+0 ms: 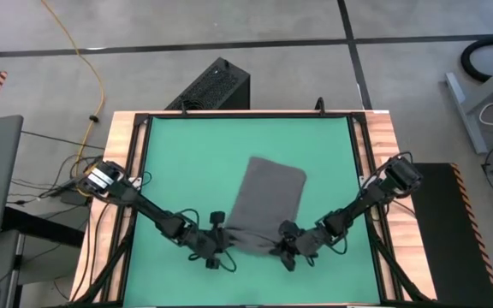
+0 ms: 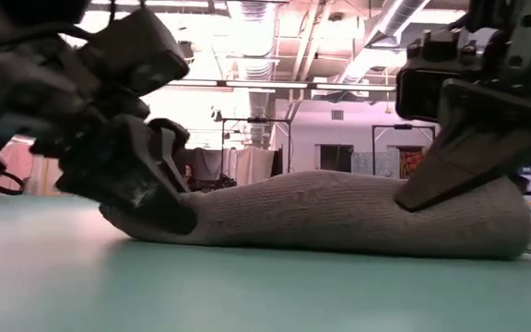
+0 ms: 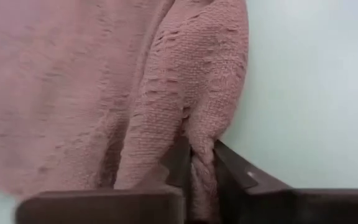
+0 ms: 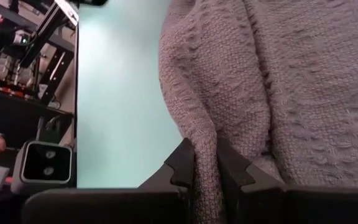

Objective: Roll towel into tight, uniform cylinder
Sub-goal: Roll the gray towel

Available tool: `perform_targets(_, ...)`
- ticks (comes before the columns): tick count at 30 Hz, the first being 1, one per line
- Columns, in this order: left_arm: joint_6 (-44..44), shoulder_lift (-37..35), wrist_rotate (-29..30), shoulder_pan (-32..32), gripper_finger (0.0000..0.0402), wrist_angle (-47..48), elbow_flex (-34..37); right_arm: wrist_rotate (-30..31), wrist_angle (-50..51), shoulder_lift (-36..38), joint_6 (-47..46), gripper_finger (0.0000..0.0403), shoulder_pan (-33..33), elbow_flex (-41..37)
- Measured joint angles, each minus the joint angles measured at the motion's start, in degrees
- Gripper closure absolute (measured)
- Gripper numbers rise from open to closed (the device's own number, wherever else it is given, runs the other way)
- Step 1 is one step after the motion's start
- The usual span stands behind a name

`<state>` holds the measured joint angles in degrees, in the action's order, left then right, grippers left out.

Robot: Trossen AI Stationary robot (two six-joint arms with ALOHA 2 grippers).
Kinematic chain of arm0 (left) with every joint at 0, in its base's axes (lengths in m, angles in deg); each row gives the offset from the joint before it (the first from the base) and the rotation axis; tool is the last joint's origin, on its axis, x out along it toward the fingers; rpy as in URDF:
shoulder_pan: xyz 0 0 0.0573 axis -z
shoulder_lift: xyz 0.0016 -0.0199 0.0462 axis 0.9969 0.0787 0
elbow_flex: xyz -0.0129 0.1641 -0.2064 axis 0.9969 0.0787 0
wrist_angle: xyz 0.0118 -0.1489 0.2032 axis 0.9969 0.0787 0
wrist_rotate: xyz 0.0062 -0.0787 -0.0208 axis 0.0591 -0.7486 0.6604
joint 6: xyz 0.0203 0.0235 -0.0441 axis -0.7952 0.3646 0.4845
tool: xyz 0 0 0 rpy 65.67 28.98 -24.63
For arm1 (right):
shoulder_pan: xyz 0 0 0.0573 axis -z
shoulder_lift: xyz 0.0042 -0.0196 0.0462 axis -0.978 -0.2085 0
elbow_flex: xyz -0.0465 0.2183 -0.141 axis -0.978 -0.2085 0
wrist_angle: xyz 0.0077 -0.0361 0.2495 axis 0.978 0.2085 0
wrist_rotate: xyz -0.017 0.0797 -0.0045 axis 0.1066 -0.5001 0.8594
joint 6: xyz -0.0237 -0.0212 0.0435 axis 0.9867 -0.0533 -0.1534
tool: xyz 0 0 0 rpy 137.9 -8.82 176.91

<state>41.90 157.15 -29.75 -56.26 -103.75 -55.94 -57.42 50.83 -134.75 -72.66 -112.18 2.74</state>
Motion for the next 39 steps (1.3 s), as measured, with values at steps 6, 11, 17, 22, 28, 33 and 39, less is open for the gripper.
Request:
perform_targets(6,5.08,0.14,-20.56,-3.23,0.0385,-9.97,0.09,-0.47,0.04,0.00,-0.26,0.0348,-1.34,0.00)
perform_targets(11,9.43,0.33,-31.19,-3.91,0.0386,-14.46,0.13,-0.28,-0.29,0.00,-1.32,0.0342,-3.08,0.07)
perform_targets(17,18.44,0.35,-36.32,-3.76,0.0388,-21.28,0.22,-0.50,-3.78,0.00,-1.53,0.0341,-4.36,0.02)
perform_targets(22,24.03,0.35,-36.29,-3.74,0.0388,-19.80,0.22,-0.44,-4.89,0.00,-0.05,0.0326,-5.16,0.01)
perform_targets(28,24.77,0.35,-36.60,-5.03,0.0389,-19.89,0.22,-2.41,-4.07,0.00,5.43,0.0271,-4.61,-0.04)
perform_targets(33,25.09,0.35,-36.85,-7.10,0.0389,-20.22,0.22,-9.76,-1.16,1.20,8.13,0.0240,-3.47,-0.04)
perform_targets(39,25.57,0.33,-38.32,-9.46,0.0390,-18.59,0.22,-6.99,7.12,7.31,9.79,0.0241,-4.95,-0.09)
